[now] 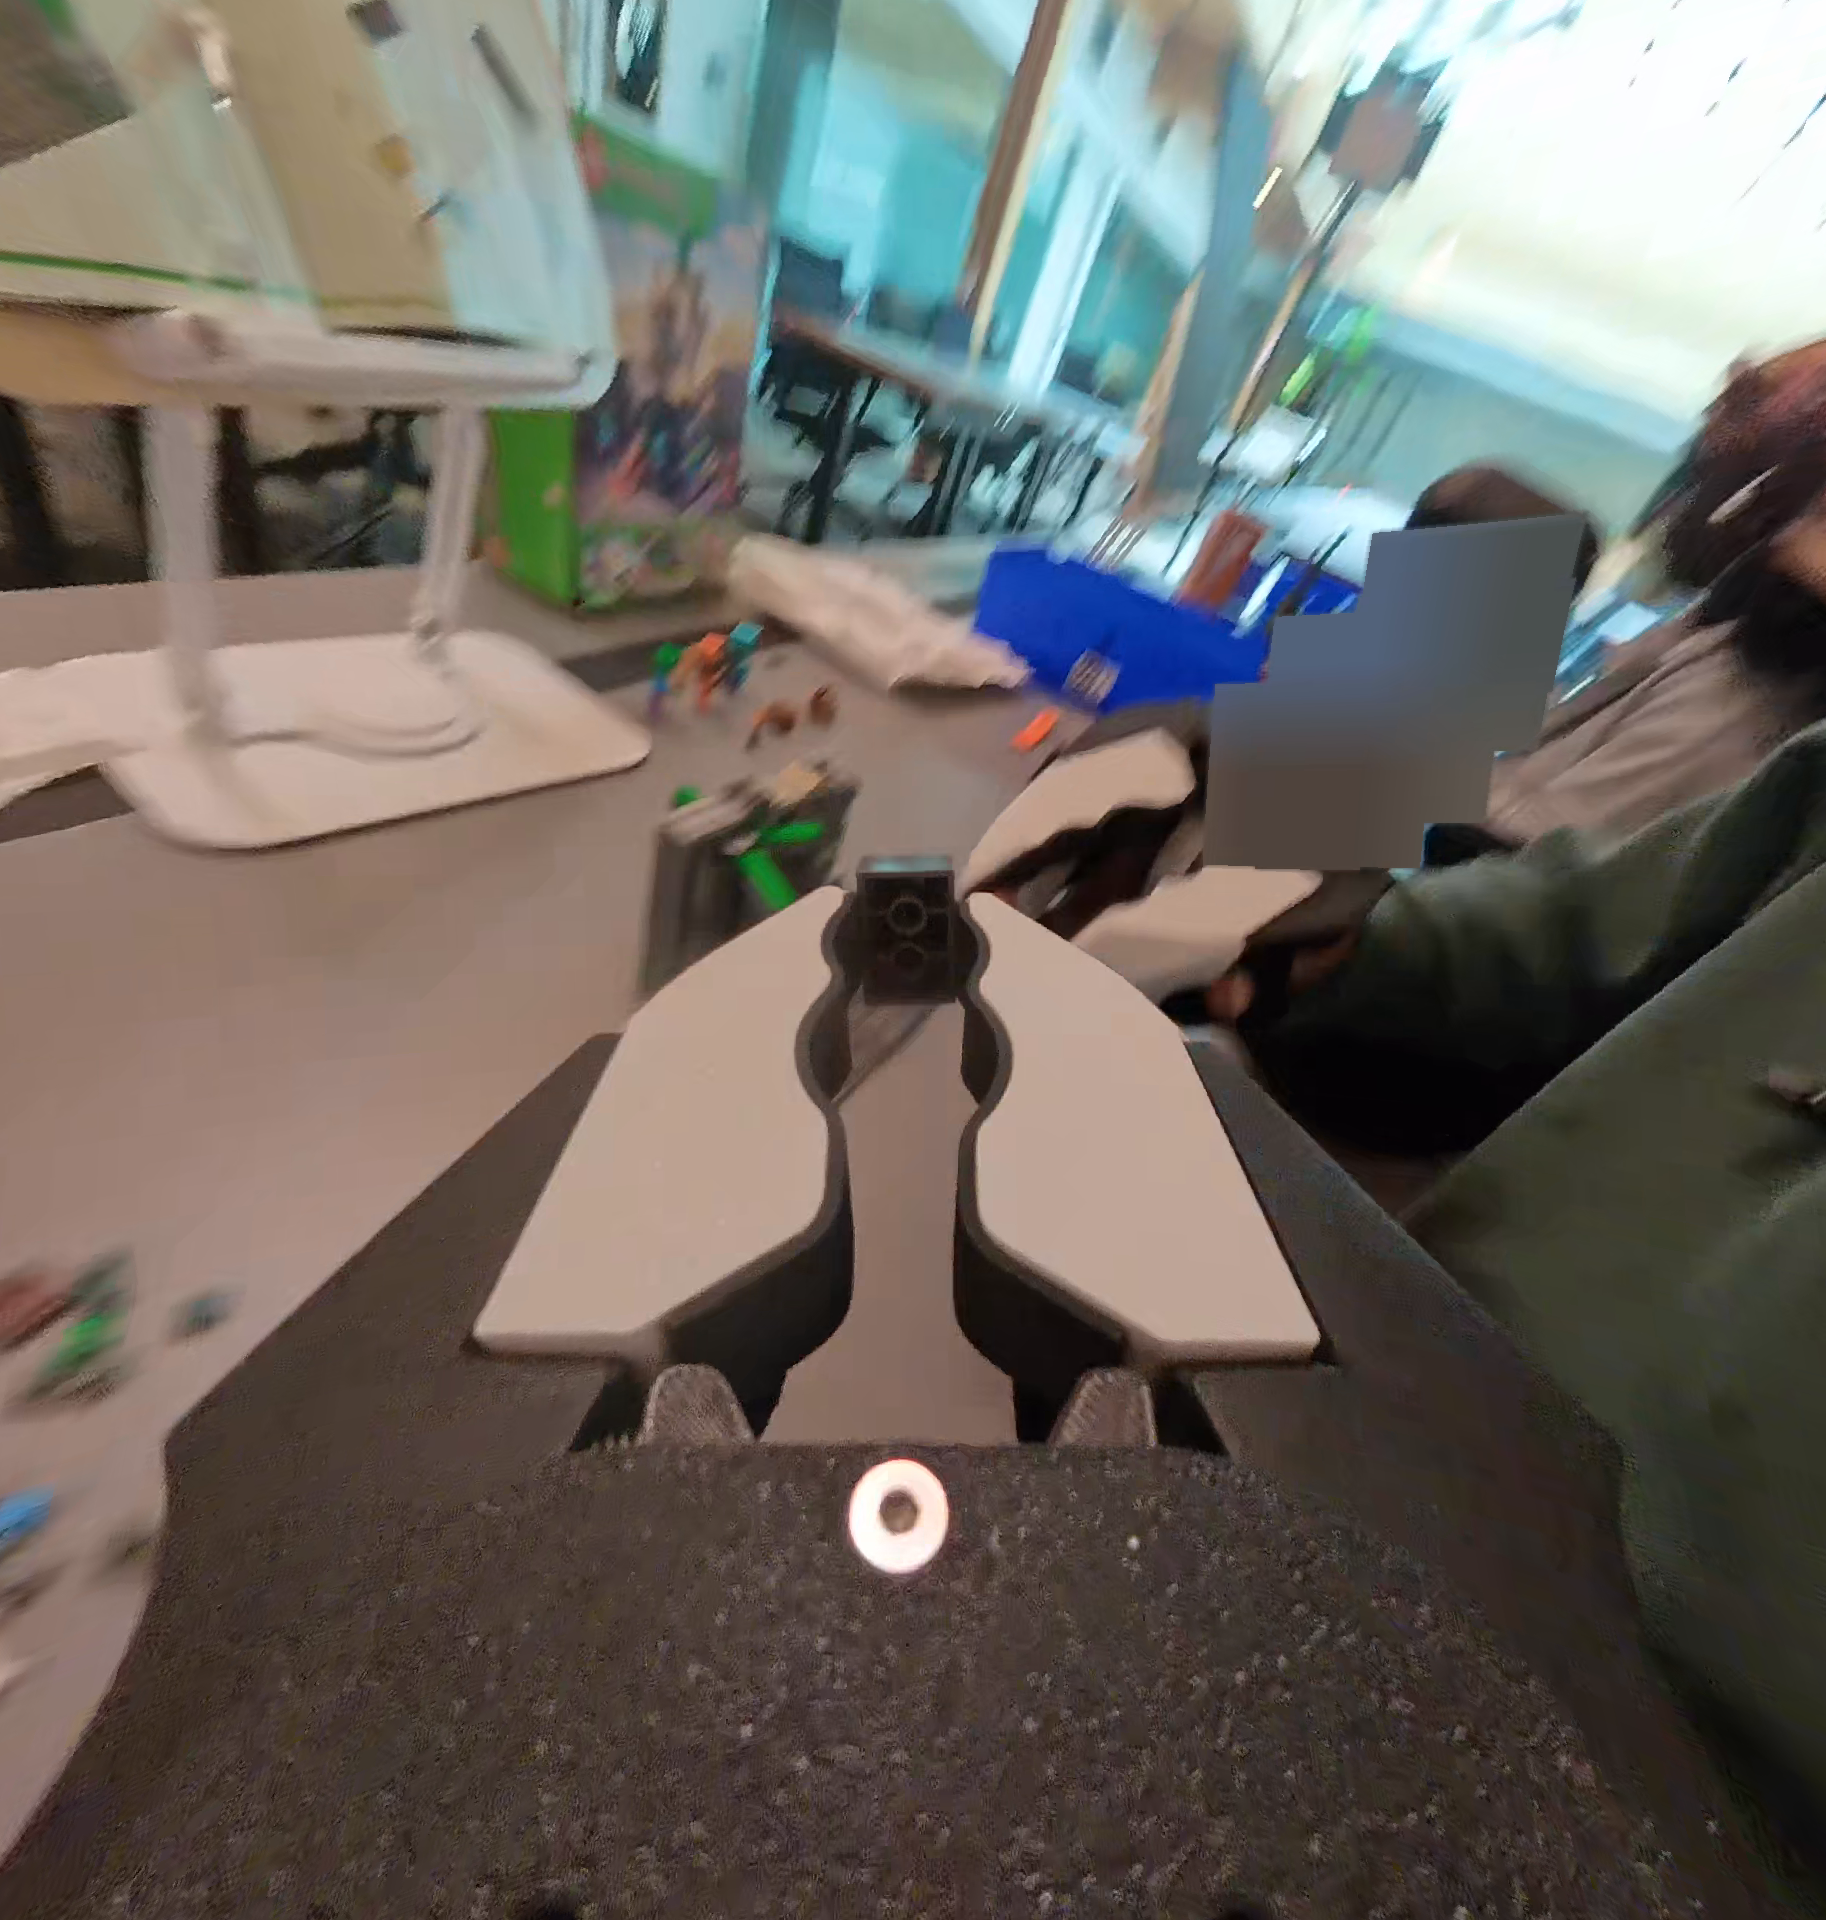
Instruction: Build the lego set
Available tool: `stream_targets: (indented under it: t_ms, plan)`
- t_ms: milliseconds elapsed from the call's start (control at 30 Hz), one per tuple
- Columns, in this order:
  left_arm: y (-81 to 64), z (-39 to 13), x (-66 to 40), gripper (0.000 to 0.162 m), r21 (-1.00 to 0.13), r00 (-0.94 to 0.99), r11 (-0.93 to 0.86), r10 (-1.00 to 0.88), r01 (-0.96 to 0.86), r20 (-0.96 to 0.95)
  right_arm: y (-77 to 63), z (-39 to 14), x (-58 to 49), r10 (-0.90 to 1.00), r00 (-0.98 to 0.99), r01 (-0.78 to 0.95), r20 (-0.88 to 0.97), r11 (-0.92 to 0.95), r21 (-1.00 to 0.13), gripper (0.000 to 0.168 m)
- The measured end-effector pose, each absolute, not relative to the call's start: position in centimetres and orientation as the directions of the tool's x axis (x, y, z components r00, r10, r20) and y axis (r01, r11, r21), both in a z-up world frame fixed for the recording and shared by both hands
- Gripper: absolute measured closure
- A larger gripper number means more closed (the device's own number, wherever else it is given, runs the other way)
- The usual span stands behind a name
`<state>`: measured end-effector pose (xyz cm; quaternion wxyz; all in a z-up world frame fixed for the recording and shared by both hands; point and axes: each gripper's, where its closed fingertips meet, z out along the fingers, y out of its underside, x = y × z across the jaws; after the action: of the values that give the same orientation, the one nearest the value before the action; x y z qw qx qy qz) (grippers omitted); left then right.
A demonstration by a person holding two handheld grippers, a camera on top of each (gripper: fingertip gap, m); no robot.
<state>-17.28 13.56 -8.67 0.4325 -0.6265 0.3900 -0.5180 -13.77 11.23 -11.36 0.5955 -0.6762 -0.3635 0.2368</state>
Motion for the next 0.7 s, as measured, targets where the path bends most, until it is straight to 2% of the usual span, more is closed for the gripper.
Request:
stream_targets:
  t_ms: [133,167,267,367,567,700]
  plan:
    - [11.8,-7.1,-14.1,0.145,-0.888,-0.019,-0.423,-0.904,0.183,0.427,10.9,-10.3,-14.3,0.782,0.621,0.039,-0.045,-0.089,-0.995,0.131]
    - [11.5,-7.2,-13.5,0.145,-0.872,-0.046,-0.448,-0.893,0.198,0.448,11.1,-10.0,-13.9,0.765,0.644,0.047,-0.007,-0.049,-0.998,0.129]
    - [10.9,-7.1,-12.3,0.146,-0.806,-0.120,-0.540,-0.841,0.245,0.527,11.1,-8.5,-12.9,0.653,0.710,0.193,0.261,0.177,-0.965,0.128]
    - [10.8,-7.3,-11.7,0.145,-0.740,-0.162,-0.614,-0.788,0.273,0.594,10.4,-7.6,-13.1,0.557,0.706,0.302,0.437,0.322,-0.897,0.136]
    - [10.7,-7.2,-11.2,0.145,-0.676,-0.202,-0.672,-0.738,0.303,0.644,10.6,-7.9,-12.7,0.479,0.686,0.407,0.547,0.370,-0.835,0.153]
    - [10.4,-7.8,-11.5,0.143,-0.718,-0.189,-0.653,-0.757,0.242,0.625,10.4,-8.4,-12.6,0.575,0.582,0.430,0.575,0.383,-0.818,0.156]
